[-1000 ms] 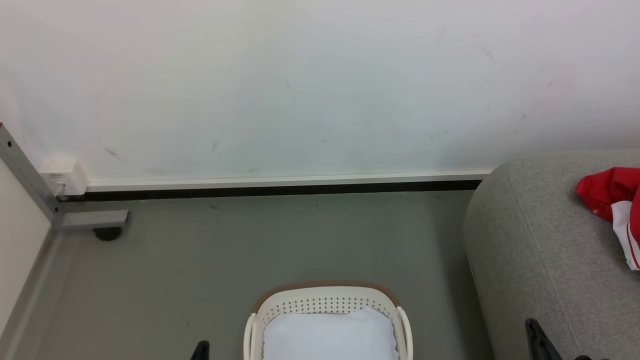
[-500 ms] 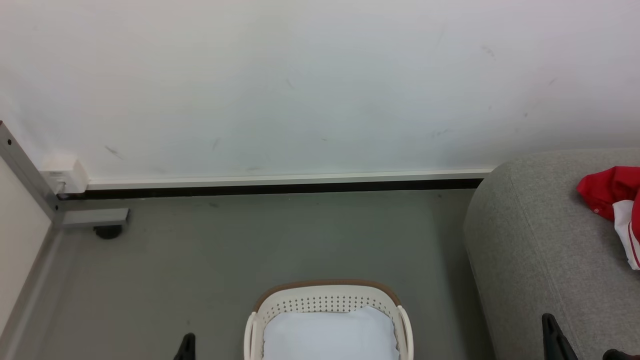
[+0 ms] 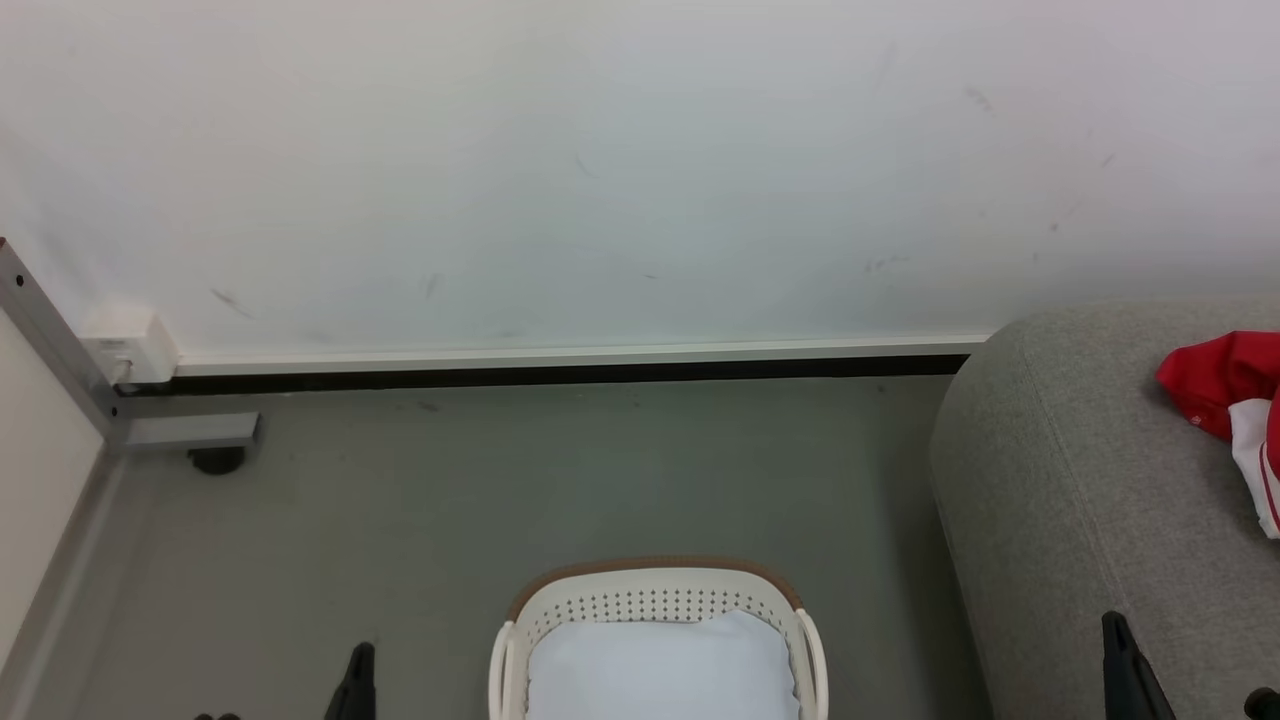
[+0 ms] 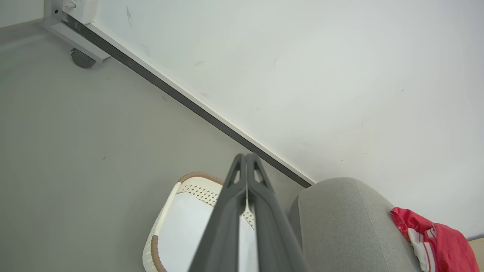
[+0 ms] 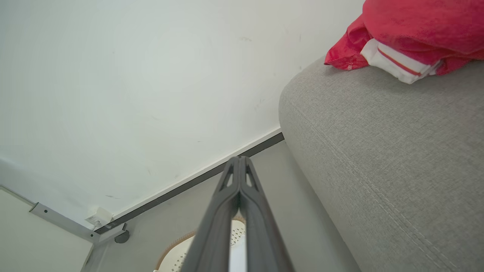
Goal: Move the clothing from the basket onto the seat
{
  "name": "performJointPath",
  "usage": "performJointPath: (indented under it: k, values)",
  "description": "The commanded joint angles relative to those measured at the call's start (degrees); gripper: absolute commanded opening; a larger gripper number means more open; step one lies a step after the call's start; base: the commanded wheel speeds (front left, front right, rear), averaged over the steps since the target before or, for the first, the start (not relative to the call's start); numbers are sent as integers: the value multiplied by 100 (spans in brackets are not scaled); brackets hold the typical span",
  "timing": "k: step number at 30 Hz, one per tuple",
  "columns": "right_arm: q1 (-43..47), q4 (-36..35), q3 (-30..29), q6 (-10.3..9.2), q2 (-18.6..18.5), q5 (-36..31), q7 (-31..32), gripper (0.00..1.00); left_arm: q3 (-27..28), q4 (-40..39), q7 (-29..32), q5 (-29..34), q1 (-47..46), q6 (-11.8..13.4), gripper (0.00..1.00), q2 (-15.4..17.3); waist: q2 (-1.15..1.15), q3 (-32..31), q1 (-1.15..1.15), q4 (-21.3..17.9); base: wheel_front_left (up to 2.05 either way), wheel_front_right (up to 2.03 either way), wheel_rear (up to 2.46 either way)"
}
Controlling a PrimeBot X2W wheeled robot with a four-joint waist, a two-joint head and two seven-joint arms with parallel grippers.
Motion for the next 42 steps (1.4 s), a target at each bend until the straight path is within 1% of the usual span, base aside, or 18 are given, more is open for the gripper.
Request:
performJointPath:
  k: [1,21,32,42]
  values:
    - [-167,-105,-42,-2,-54,264,52,0,61,-84,58,-244,-154,-35,0,19,0,3,-1,2,0,0,0]
    - [-315,-188,-144,-4,-70,1803,441,0,282,-100,448,-1684,-373,-97,0,9,0,37,-1,19,0,0,0]
    - [-392,-224,-195,-5,-78,2532,623,0,389,-105,630,-2363,-476,-132,0,5,0,56,-1,28,0,0,0]
    - [-432,-252,-231,-6,-83,3069,766,0,466,-109,777,-2852,-551,-153,0,2,0,72,-1,36,0,0,0]
